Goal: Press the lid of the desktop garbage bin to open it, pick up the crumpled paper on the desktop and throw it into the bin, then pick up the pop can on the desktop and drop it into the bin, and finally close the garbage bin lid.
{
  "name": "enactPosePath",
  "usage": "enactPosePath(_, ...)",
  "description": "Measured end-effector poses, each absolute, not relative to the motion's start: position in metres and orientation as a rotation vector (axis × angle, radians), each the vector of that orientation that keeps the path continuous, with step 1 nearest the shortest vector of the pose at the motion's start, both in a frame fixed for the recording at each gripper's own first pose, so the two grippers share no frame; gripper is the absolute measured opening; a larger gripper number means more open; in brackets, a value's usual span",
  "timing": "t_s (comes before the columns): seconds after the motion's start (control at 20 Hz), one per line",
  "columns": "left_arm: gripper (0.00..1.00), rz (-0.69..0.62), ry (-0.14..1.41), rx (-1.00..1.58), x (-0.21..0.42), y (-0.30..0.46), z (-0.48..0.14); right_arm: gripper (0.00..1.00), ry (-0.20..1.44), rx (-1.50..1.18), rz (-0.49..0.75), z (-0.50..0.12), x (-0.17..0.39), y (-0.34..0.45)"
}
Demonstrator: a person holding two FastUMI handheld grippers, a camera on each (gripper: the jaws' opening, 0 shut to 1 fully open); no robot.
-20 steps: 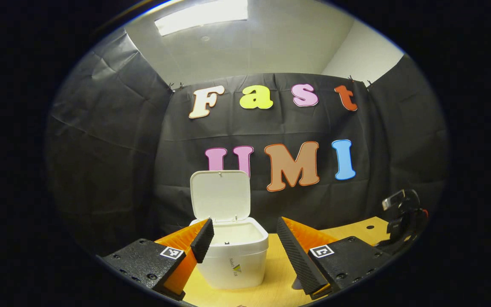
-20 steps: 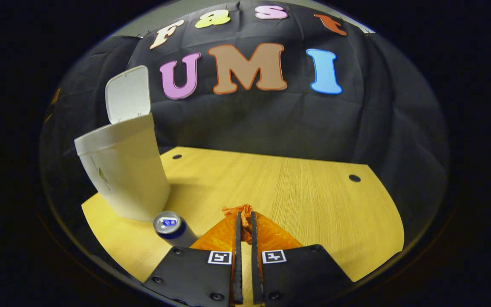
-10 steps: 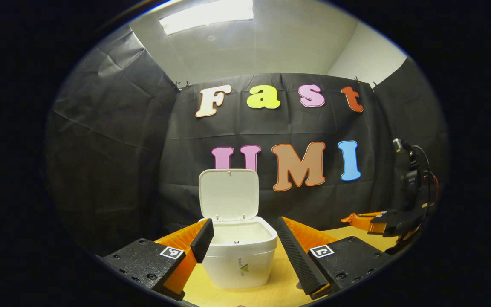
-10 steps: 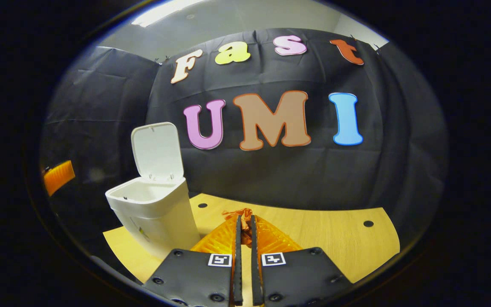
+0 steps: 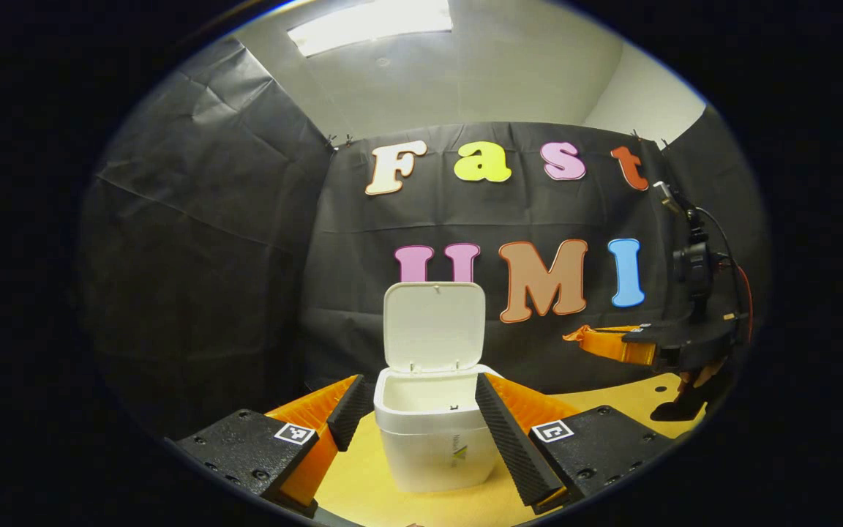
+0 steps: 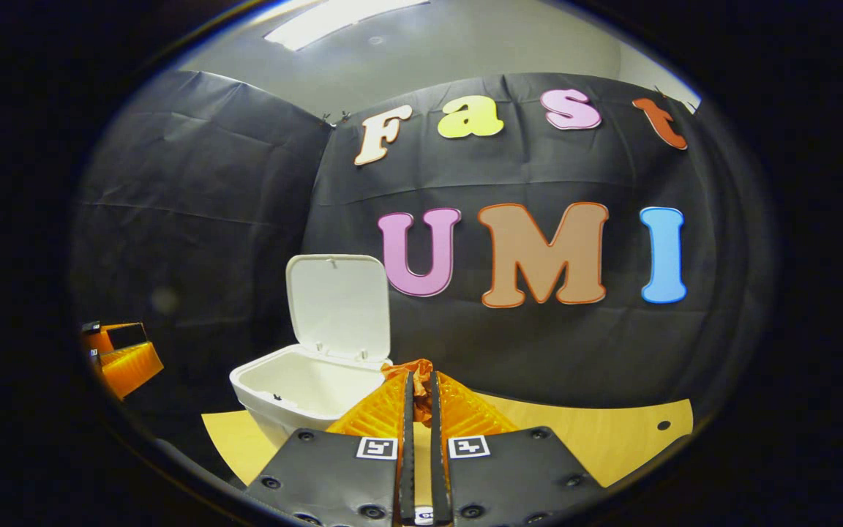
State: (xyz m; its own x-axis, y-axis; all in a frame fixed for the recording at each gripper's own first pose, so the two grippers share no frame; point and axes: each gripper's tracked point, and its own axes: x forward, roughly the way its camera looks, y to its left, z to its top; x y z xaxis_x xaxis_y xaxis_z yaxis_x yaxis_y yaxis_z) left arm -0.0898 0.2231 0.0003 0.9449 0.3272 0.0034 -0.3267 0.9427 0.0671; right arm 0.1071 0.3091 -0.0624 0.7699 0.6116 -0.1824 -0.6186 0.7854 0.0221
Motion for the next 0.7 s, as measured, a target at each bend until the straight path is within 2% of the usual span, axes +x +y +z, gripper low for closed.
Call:
enactPosePath(0.6,0.93,0.46,0.039,0.074,-0.119,0.29,-0.011,0.11,0.237,-0.091,0.795,-0.096,0.114,0.43)
enactPosePath(0.7,0.93,0.478,0.042,0.076,-0.121,0.296,-0.011,0.17,0.271,-0.088,0.808,-0.109,0.116,0.444)
